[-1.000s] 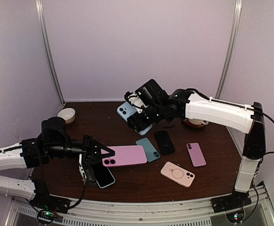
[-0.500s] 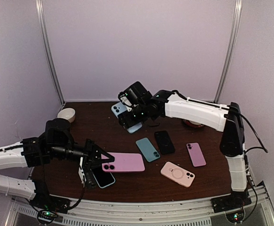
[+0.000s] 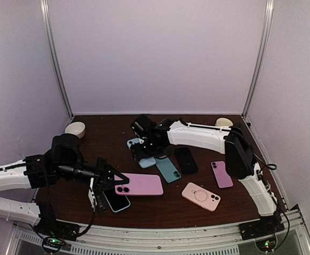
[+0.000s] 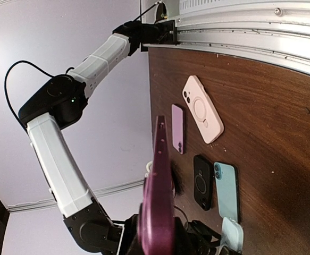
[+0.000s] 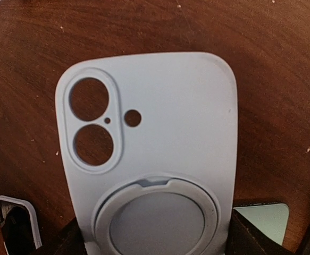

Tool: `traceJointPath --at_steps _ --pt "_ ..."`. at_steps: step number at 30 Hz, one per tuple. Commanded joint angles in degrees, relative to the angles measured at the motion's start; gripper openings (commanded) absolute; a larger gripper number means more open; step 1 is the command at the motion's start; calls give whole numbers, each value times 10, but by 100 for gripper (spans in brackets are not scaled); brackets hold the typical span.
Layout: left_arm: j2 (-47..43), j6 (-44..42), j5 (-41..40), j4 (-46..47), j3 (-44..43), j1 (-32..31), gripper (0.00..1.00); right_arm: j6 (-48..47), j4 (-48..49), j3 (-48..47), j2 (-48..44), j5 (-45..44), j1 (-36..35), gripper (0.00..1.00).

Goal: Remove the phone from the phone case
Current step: Place the phone case at the center of the board.

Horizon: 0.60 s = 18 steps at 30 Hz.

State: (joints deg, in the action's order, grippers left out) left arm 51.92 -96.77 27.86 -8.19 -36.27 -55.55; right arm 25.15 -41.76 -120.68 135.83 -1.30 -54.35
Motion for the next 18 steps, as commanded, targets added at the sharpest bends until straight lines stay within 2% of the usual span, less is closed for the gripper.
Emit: traceJointPath --at_steps 1,9,18 --pt "-5 -3 11 36 -27 -2 0 36 -10 -17 24 11 -7 81" --pt "-5 -3 8 36 -26 -2 0 49 2 -16 45 50 -20 84" --pt "-8 -5 1 36 -26 -1 0 32 -2 -11 25 58 -21 94"
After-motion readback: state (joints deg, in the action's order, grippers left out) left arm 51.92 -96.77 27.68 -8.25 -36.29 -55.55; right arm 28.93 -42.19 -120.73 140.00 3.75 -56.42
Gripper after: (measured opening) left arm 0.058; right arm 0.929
